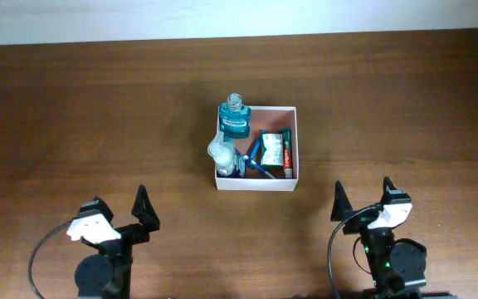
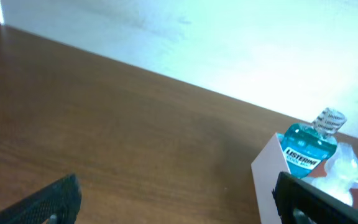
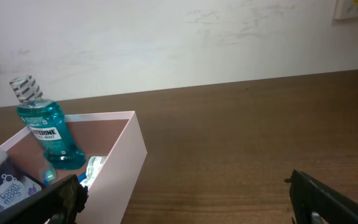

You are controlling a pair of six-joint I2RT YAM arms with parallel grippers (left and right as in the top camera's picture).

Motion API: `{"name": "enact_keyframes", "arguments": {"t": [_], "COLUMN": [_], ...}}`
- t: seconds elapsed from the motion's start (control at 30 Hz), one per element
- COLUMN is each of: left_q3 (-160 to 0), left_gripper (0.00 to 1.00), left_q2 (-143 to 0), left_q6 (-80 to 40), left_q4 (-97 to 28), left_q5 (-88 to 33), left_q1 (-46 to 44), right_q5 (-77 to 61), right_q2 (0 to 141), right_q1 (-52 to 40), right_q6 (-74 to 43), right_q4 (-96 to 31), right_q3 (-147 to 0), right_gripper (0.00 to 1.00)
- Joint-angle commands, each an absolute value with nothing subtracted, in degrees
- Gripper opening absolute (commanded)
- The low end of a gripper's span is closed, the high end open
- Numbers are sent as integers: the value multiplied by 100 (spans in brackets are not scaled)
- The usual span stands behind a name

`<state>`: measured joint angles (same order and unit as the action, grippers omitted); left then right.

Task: Pack container

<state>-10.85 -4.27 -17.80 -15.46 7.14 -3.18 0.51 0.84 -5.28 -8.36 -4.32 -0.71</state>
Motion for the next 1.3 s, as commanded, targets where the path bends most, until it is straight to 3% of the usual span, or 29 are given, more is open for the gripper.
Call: {"name": "enact_keyframes", "arguments": {"t": [0.0,0.33,1.27], "left_q3": [-880,-593,-421], "left_gripper": [99,99,99], "left_q2": [-233,-27,-30], "left_q6": [-913,-30,-36], "left_q4": [-1498,-1393,-1347], "left_q5": [770,707,473], "left_q1": [-283,-281,-14], "right_q5": [23,23,23], "right_q2": [21,21,21], "right_q1": [-480,-480,-480], "right_q6": [-794,-794,-794], "right_q4": [-458,-456,-458], "right_q3": [-32,-32,-32], "right_gripper": [98,98,98]}}
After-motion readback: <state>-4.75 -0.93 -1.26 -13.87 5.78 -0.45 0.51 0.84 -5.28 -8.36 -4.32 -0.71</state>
